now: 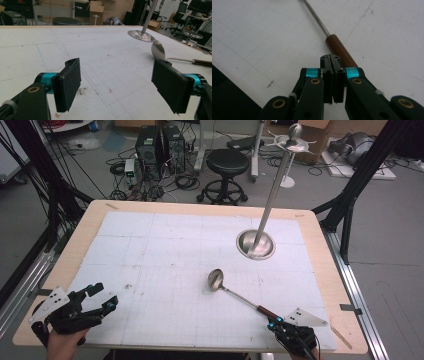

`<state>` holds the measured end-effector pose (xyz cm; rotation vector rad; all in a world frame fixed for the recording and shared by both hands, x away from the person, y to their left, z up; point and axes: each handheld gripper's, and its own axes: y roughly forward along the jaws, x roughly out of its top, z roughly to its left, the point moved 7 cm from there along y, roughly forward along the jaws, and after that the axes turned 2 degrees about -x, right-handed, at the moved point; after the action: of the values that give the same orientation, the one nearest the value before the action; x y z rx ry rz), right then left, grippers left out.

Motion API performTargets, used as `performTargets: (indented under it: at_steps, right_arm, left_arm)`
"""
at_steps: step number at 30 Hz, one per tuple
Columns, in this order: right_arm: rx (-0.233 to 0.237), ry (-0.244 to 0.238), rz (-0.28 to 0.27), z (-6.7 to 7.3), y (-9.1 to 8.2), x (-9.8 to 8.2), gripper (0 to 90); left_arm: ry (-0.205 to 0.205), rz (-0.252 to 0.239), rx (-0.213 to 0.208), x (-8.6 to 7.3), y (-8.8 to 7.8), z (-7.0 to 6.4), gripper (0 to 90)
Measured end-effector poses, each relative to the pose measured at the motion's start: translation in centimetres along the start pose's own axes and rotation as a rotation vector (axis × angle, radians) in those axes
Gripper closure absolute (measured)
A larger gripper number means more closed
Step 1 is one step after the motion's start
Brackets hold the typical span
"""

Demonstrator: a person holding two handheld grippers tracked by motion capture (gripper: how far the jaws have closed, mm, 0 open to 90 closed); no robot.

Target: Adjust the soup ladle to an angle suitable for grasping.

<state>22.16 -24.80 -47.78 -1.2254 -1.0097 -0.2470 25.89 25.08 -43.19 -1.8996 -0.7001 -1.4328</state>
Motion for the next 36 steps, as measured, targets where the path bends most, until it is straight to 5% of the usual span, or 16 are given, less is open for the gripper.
performTargets:
  at_steps: [4,11,12,25,36]
  right_arm:
    - [-0.032,0.007,0.072,-0.7,0.5,-0.9,89.0]
    - [-0.092,0.039,0.093,-2.0,0.2,-1.4,89.1]
    - [-0.13,0.05,0.101,-2.5,-0.1,-1.6,89.1]
    - [-0.239,0.199,0.074,-6.1,-0.3,-1.9,89.0]
    - [-0.305,0.215,0.064,-8.4,1.3,-0.6,89.0]
  left_arm:
    - [-0.007,-0.002,0.002,0.0,-0.1,0.1,24.0]
    - [-0.011,-0.003,0.006,0.0,-0.1,0.2,24.2]
    - [-0.011,-0.002,0.006,0.0,-0.1,0.3,24.3]
    - [-0.004,0.015,0.002,-0.2,0.1,0.2,24.7]
    - [0.001,0.026,0.006,-0.3,0.2,0.2,24.8]
